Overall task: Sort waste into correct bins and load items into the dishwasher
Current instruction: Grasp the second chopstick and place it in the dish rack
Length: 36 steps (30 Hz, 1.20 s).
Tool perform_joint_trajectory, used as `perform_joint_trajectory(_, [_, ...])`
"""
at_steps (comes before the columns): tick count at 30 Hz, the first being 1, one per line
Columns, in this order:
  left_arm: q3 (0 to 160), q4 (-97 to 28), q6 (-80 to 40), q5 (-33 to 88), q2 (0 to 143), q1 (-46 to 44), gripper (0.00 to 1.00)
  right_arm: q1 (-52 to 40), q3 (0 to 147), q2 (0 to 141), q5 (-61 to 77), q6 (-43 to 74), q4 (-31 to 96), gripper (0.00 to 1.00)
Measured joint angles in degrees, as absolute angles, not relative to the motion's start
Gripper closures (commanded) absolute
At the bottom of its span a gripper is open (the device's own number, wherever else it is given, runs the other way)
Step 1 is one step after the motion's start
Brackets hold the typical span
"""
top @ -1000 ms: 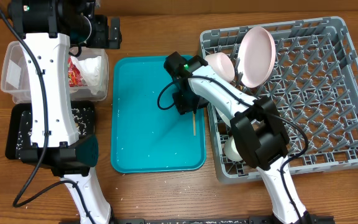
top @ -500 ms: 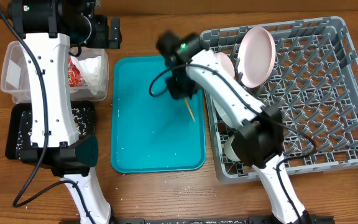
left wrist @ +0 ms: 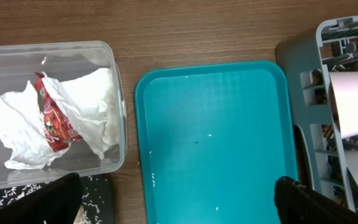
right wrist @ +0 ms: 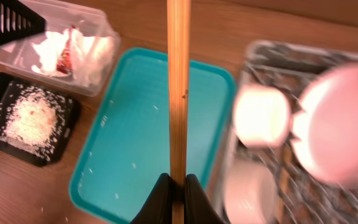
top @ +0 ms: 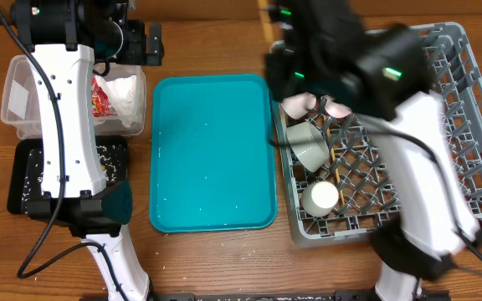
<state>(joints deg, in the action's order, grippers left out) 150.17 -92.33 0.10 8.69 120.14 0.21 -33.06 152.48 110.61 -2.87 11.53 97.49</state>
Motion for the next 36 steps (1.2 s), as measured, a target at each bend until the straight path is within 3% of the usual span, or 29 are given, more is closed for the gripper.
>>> perform_joint_trajectory(5, [150.2, -92.3, 0.1, 8.7, 120.1, 0.2, 0.00, -28.5, 128.7, 95.6, -11.3, 11.8, 97.5, 0.96])
perform_joint_trajectory(14, [150.2, -92.3, 0.1, 8.7, 120.1, 0.2, 0.00, -19.7, 93.1, 99.1, -17.0, 12.0, 87.2, 0.96])
perform_joint_trajectory(15, [150.2, -92.3, 0.1, 8.7, 120.1, 0.2, 0.00, -19.3, 90.1, 99.0, -17.2, 11.9, 85.1, 0.89])
perform_joint_trajectory(16, [150.2, -92.2, 0.1, 8.7, 120.1, 0.2, 0.00, -18.8, 87.5, 99.0, -17.3, 11.9, 83.7, 0.65])
perform_joint_trajectory(17, [150.2, -92.2, 0.1, 8.7, 120.1, 0.2, 0.00, -18.3, 85.9, 99.0, -17.4, 11.9, 83.1, 0.52])
perform_joint_trajectory(18, [150.2, -92.2, 0.1, 8.7, 120.1, 0.2, 0.00, -18.0, 84.7, 99.0, -17.5, 11.7, 82.8, 0.47])
perform_joint_trajectory(25, [150.2, -92.2, 0.1, 8.7, 120.1, 0.2, 0.00, -17.6, 84.8, 98.9, -16.8, 11.6, 82.2, 0.44])
perform_joint_trajectory(29, [150.2, -92.2, 0.1, 8.7, 120.1, 0.2, 0.00, -17.6, 91.6, 98.7, -11.8, 11.9, 86.0, 0.18])
perform_joint_trajectory(30, [150.2, -92.2, 0.1, 8.7, 120.1, 0.2, 0.00, -17.6, 95.8, 98.2, -9.6, 12.3, 88.2, 0.00])
perform_joint_trajectory(36, [150.2, -92.2, 0.1, 8.7, 120.1, 0.2, 0.00, -17.6, 116.0, 95.5, 4.2, 12.0, 95.1, 0.00])
